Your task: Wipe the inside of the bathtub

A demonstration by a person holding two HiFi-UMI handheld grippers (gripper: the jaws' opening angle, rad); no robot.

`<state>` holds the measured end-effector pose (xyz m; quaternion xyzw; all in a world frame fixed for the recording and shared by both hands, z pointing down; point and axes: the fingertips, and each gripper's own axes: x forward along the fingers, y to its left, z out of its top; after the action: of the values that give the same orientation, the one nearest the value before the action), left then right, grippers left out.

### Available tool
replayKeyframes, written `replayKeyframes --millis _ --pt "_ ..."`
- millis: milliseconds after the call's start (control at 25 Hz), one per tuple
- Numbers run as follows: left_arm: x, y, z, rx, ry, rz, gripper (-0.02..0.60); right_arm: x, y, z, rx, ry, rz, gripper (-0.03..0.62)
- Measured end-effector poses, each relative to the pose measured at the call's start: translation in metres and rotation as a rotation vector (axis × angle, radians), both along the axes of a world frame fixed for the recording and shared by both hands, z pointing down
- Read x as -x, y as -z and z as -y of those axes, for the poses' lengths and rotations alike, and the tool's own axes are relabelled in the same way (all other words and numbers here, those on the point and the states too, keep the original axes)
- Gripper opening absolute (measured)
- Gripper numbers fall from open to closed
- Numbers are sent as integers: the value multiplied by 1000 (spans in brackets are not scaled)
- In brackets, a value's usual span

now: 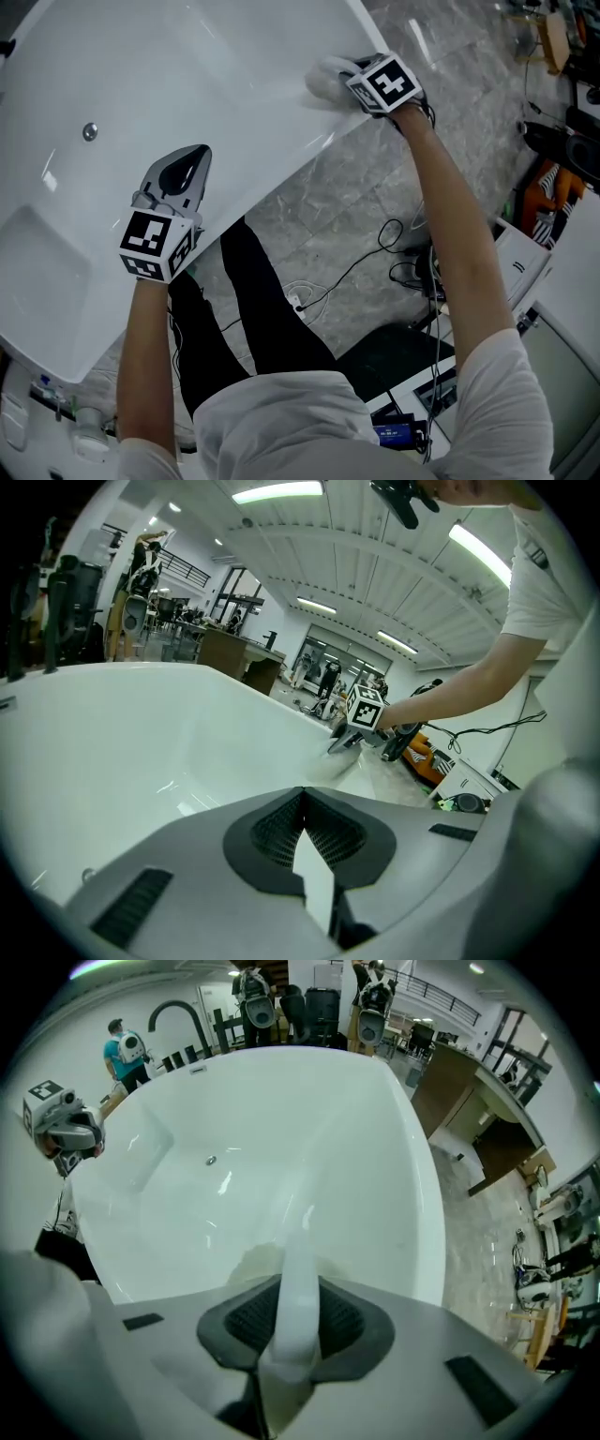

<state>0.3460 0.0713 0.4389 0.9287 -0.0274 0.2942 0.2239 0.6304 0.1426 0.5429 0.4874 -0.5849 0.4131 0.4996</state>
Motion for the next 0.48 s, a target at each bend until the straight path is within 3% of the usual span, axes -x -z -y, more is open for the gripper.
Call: replayKeyframes --millis 480 --pt "22 -14 4 19 24 7 11 21 -19 -3 139 18 78 98"
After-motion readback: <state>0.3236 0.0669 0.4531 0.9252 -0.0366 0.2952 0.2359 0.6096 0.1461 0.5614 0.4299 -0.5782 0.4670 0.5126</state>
